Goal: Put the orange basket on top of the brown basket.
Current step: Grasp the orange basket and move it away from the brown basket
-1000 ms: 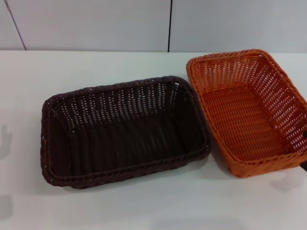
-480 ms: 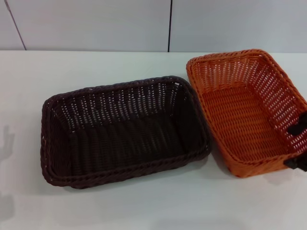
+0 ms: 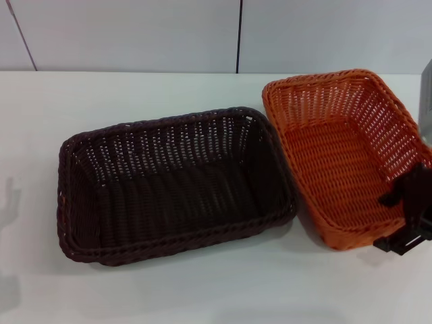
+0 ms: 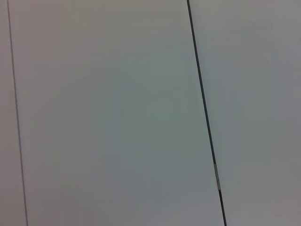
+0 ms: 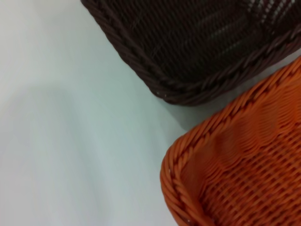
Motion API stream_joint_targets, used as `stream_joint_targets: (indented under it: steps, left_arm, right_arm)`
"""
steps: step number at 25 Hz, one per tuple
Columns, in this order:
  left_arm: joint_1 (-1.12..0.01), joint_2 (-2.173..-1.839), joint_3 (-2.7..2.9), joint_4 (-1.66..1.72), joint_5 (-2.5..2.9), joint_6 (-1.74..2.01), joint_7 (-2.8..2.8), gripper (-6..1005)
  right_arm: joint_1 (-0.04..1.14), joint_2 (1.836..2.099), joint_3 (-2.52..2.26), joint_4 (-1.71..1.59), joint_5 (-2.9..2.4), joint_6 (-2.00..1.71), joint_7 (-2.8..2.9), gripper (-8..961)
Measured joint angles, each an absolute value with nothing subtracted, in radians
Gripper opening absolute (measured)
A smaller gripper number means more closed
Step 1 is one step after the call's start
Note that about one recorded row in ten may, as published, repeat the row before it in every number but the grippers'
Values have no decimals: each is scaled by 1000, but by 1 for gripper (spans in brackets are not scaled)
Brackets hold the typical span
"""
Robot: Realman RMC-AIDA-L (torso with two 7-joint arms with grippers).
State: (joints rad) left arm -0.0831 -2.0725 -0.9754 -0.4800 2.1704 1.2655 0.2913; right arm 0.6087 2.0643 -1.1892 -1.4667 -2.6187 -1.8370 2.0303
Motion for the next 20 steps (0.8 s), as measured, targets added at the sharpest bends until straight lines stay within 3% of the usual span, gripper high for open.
stream_joint_targets:
  steps: [16,20]
  left_arm:
    - [-83,-2069,-970,-458,2174,1264,291,802]
    - [-83,-2068,-960,-453,2174,1264,291,802]
  right_arm:
    - [602,2073,-1262,-1394,-2670,-1702,2122,665]
    - [604,2073,-1263,-1403,-2676,-1700,2148,511]
